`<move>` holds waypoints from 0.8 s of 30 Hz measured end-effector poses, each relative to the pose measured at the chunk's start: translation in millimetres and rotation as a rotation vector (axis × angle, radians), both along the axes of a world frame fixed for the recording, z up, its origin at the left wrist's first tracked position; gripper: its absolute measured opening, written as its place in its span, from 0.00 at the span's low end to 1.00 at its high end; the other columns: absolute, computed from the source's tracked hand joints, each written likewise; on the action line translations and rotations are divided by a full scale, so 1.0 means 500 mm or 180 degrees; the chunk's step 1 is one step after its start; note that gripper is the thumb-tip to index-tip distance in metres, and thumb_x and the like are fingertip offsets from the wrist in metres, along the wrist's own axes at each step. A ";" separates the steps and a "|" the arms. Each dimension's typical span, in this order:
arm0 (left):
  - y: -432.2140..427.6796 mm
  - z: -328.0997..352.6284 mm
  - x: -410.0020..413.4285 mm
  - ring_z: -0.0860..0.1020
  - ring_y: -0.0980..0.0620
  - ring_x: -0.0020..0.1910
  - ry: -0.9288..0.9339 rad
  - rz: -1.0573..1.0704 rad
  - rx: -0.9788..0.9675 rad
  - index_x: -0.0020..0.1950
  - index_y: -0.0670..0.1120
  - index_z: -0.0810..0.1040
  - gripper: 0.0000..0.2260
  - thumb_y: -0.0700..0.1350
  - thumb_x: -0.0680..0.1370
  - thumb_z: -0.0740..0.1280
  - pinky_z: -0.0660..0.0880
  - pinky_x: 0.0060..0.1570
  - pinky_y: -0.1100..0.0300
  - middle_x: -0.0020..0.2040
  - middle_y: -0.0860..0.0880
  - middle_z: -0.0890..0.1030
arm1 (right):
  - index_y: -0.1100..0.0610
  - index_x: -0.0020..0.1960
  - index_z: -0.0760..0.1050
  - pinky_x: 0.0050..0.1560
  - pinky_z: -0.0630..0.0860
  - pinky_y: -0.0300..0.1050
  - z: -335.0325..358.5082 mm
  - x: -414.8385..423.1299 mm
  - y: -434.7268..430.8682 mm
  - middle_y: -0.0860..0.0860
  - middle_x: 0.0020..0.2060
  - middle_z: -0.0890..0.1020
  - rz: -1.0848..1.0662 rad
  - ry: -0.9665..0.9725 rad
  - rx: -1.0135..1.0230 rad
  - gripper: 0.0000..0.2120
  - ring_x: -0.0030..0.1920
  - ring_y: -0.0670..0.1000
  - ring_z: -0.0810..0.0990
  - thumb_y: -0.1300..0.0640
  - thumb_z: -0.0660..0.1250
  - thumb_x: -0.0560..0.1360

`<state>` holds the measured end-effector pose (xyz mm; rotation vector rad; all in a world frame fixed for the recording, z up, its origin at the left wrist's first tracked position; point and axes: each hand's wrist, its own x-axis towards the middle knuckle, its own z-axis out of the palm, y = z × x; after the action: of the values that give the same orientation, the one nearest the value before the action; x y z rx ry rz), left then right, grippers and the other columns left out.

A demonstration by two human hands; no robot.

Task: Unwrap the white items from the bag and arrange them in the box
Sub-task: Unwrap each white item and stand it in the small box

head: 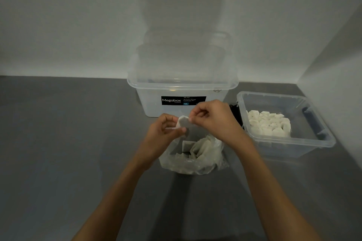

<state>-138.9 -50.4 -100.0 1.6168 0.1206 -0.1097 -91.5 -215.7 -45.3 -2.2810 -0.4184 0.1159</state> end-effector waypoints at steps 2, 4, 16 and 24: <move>0.004 0.001 0.003 0.81 0.51 0.50 -0.0225 -0.0065 0.0167 0.57 0.46 0.76 0.14 0.42 0.73 0.72 0.80 0.50 0.59 0.51 0.48 0.82 | 0.57 0.43 0.83 0.39 0.73 0.27 0.017 0.002 0.008 0.46 0.33 0.80 0.0398 -0.0249 -0.0486 0.02 0.36 0.43 0.78 0.62 0.72 0.72; 0.005 0.005 0.004 0.82 0.50 0.48 -0.0392 -0.0088 0.0145 0.56 0.44 0.78 0.12 0.41 0.73 0.72 0.79 0.50 0.58 0.49 0.45 0.83 | 0.58 0.45 0.83 0.41 0.74 0.30 0.024 0.004 0.020 0.47 0.35 0.81 0.0713 -0.0332 -0.0694 0.03 0.39 0.45 0.80 0.62 0.71 0.73; 0.044 -0.004 0.003 0.82 0.57 0.43 -0.0417 0.0383 0.0328 0.48 0.42 0.85 0.06 0.41 0.76 0.68 0.77 0.44 0.68 0.42 0.48 0.86 | 0.60 0.55 0.77 0.51 0.77 0.50 -0.129 0.006 0.079 0.58 0.51 0.80 0.0552 0.0442 -0.2563 0.09 0.51 0.59 0.79 0.58 0.66 0.76; 0.059 0.006 0.004 0.83 0.54 0.48 -0.0464 0.0362 0.0664 0.50 0.45 0.85 0.06 0.42 0.75 0.71 0.79 0.54 0.57 0.45 0.51 0.86 | 0.59 0.62 0.75 0.61 0.74 0.54 -0.168 0.013 0.092 0.57 0.59 0.78 0.0492 0.0634 -0.2671 0.16 0.59 0.59 0.77 0.55 0.68 0.75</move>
<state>-136.7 -21.0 -97.1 1.8158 0.1141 0.1119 -85.2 -169.6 -129.0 -3.0053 -0.5007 0.7046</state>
